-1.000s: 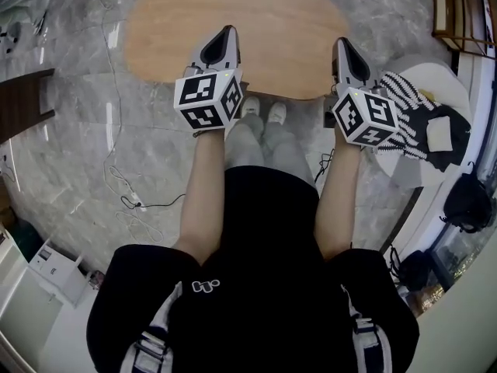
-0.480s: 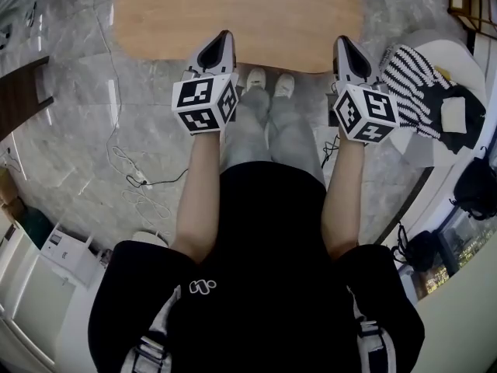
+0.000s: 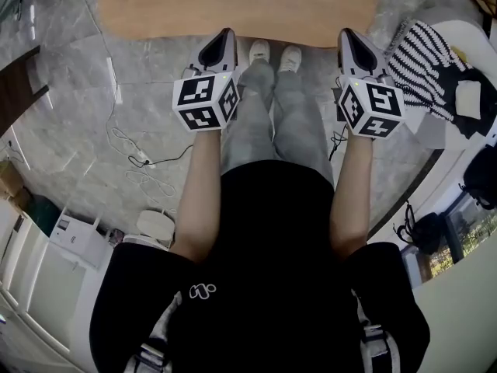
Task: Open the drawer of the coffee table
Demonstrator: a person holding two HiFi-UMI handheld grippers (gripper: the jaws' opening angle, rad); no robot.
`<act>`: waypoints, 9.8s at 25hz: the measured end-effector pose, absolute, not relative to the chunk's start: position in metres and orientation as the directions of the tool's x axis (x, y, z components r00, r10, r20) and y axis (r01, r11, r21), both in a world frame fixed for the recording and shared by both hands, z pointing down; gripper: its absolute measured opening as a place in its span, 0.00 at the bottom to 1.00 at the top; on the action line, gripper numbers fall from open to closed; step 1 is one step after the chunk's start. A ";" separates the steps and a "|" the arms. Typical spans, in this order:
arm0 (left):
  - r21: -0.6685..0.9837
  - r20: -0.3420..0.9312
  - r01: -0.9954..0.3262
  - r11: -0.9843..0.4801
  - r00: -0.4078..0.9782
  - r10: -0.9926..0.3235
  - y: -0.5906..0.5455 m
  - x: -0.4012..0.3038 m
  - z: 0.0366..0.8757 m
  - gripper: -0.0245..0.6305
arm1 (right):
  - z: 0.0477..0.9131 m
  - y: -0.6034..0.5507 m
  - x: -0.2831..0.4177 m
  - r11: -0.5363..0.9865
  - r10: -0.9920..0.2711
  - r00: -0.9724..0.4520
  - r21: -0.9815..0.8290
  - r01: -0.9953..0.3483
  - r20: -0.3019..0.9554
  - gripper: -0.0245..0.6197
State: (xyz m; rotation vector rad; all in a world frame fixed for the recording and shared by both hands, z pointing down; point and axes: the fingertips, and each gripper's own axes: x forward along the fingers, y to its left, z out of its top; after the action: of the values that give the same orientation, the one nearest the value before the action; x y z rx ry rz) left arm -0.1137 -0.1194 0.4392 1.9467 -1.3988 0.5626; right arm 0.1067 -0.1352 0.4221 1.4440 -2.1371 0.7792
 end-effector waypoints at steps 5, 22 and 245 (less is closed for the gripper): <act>0.276 0.713 -0.942 -0.191 0.334 -0.617 -0.100 -0.114 0.469 0.05 | 0.449 -0.122 0.106 0.293 -0.656 -0.361 -0.218 -0.931 0.663 0.06; 0.287 0.814 -0.942 -0.171 0.334 -0.475 -0.049 -0.122 0.589 0.05 | 0.576 -0.062 0.108 0.261 -0.520 -0.395 -0.299 -0.918 0.757 0.06; 0.227 0.517 -0.925 -0.305 0.379 -0.767 -0.197 -0.106 0.312 0.05 | 0.348 -0.167 0.125 0.181 -0.809 -0.310 -0.290 -0.940 0.499 0.05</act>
State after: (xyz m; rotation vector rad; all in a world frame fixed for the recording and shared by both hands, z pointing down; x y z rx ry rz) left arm -0.1060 -0.1965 0.3119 2.1565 -1.4544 0.4307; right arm 0.1252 -0.1669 0.3482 1.6854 -2.2241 0.8178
